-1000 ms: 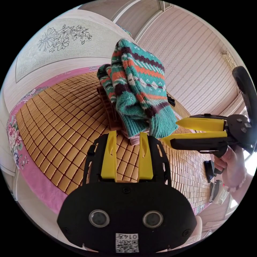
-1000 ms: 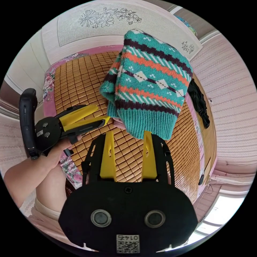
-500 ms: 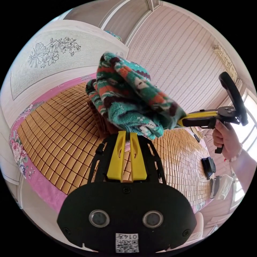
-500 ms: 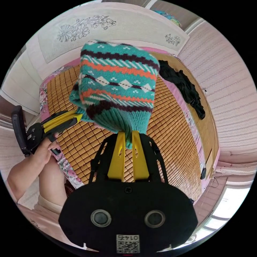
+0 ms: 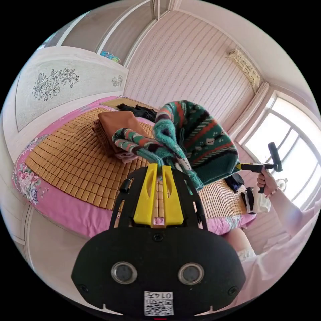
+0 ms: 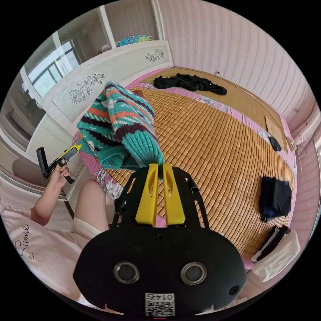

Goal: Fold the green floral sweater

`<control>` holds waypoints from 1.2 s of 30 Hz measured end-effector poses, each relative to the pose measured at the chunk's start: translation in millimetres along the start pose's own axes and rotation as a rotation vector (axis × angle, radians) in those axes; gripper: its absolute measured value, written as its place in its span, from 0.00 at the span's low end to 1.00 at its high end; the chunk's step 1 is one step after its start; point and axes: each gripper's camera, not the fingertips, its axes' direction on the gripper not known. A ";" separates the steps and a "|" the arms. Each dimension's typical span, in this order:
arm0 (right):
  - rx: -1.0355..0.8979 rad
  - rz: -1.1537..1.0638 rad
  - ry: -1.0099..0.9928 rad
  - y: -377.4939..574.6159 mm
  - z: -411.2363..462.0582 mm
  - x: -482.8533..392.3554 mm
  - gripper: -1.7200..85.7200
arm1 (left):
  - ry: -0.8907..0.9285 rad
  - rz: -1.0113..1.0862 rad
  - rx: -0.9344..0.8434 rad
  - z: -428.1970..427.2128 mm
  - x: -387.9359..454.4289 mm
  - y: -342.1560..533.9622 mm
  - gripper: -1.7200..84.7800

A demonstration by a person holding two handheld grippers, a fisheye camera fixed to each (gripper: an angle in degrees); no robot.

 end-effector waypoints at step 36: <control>0.038 0.182 -0.264 357.8 58.4 77.6 0.14 | -0.042 -0.089 -0.321 -0.6 70.7 168.6 0.11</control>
